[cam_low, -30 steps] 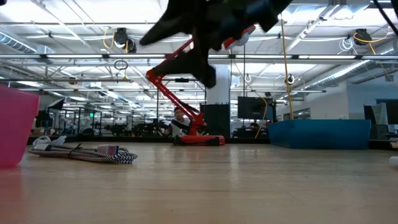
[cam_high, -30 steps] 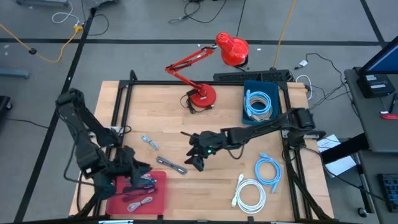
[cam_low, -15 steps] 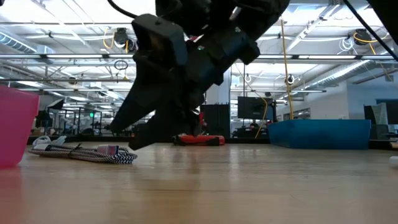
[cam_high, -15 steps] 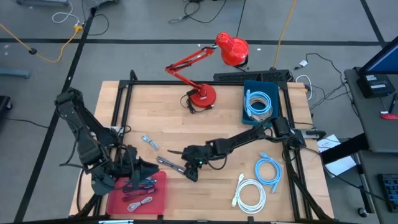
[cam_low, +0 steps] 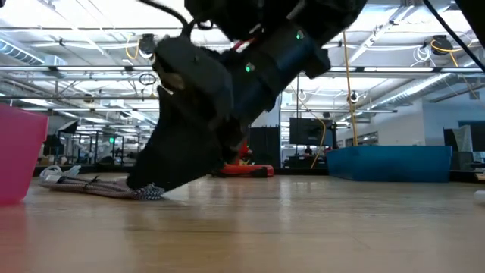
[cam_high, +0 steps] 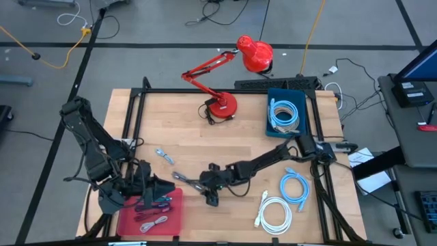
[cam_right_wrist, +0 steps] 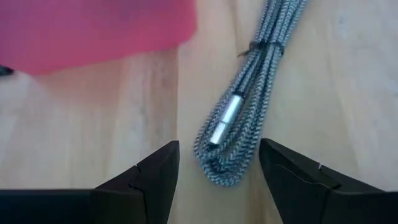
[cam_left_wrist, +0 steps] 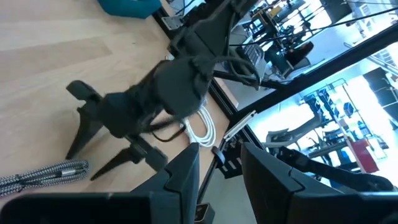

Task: Sort cables
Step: Put the black and white charger cable into the pink bin

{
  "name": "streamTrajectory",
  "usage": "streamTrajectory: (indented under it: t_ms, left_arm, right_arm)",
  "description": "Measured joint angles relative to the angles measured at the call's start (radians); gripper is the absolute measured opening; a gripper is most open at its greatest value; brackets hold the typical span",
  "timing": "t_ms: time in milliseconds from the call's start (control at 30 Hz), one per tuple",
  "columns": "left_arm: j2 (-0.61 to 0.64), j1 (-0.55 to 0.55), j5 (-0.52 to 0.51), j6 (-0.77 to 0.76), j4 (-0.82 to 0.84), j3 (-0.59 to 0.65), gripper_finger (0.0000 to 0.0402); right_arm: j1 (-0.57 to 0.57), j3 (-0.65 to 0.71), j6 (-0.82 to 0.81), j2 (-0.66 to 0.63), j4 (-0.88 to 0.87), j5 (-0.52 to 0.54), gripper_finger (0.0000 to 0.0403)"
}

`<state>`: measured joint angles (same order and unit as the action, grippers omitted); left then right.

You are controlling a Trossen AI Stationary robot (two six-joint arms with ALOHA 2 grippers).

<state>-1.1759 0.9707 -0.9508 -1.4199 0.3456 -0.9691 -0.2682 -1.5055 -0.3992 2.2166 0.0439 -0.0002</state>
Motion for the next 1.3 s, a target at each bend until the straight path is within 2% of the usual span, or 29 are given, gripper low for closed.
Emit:
streamTrajectory:
  t_ms: [200, 333, 433, 600, 633, 833, 1033, 1167, 1300]
  left_arm:
    - [0.0, 0.0, -0.001, -0.002, -0.009, 0.0, 0.012]
    - [0.0, 0.0, -0.001, -0.005, -0.008, 0.0, 0.012]
    - [0.0, 0.0, -0.001, -0.007, -0.007, 0.0, 0.012]
    - [0.0, 0.0, -0.001, -0.007, -0.007, 0.0, 0.012]
    - [0.0, 0.0, -0.001, -0.007, -0.007, 0.0, 0.012]
    - [0.0, -0.002, -0.012, 0.002, -0.006, 0.0, 0.012]
    - [0.0, -0.004, -0.058, 0.0, 0.077, 0.0, 0.0119]
    - [0.001, -0.033, 0.001, -0.061, 0.221, 0.0, 0.0119]
    - [0.001, -0.13, 0.142, -0.177, 0.467, 0.0, 0.0119]
  right_arm:
    - [-0.057, -0.007, -0.022, 0.056, 0.011, 0.03, 0.0218]
    - [-0.079, -0.006, -0.071, 0.086, -0.062, 0.065, 0.0194]
    - [-0.081, -0.006, -0.088, 0.088, -0.111, 0.082, 0.0148]
    - [-0.072, -0.004, -0.085, 0.089, -0.121, 0.061, 0.003]
    - [-0.069, -0.004, -0.083, 0.089, -0.126, 0.052, 0.0018]
    - [-0.059, -0.002, -0.097, 0.05, -0.237, 0.057, 0.0009]
    - [-0.059, 0.008, -0.061, -0.103, -0.365, 0.146, 0.0008]
    - [-0.047, 0.005, -0.07, -0.243, -0.448, 0.182, 0.0007]
    - [-0.046, 0.001, -0.134, -0.38, -0.583, 0.153, 0.0007]
